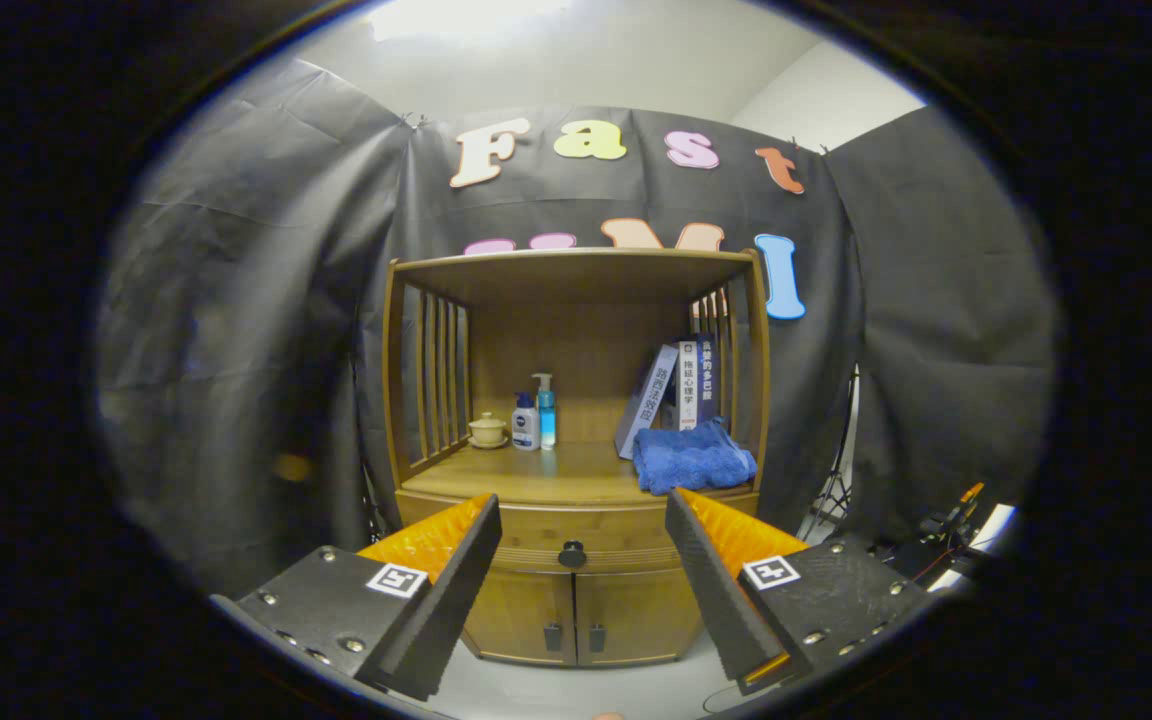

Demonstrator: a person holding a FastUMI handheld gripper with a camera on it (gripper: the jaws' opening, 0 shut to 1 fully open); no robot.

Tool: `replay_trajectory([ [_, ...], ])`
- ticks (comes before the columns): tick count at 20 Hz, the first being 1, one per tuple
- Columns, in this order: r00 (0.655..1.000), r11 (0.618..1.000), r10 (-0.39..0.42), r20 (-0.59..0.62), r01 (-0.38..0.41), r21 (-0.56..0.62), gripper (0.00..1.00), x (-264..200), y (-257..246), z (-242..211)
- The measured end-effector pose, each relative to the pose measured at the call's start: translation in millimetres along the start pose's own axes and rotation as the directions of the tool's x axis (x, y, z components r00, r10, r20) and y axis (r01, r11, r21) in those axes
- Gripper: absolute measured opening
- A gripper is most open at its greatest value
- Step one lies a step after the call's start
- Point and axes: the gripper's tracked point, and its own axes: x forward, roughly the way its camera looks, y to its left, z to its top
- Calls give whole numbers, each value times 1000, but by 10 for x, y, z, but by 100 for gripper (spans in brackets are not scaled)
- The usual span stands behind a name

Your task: Pull open the drawer, take out the items inside it, and place them on the countertop above the cabinet.

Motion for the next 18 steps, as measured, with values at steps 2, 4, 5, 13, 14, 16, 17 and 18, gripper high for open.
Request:
replay_trajectory([
  [2,1000,1000,-1,-7,1,-1,99,-10,6,-14],
  [4,1000,1000,2,-13,-2,10,99,-5,21,-17],
  [5,1000,1000,4,-16,-4,14,99,7,34,-11],
  [13,1000,1000,-6,-15,6,14,99,351,56,-138],
  [14,1000,1000,-8,-11,9,11,99,423,45,-150],
  [16,1000,1000,-8,-1,8,11,99,588,60,-180],
  [17,1000,1000,-10,5,10,9,99,682,58,-193],
  [18,1000,1000,-12,5,12,14,99,777,56,-223],
])
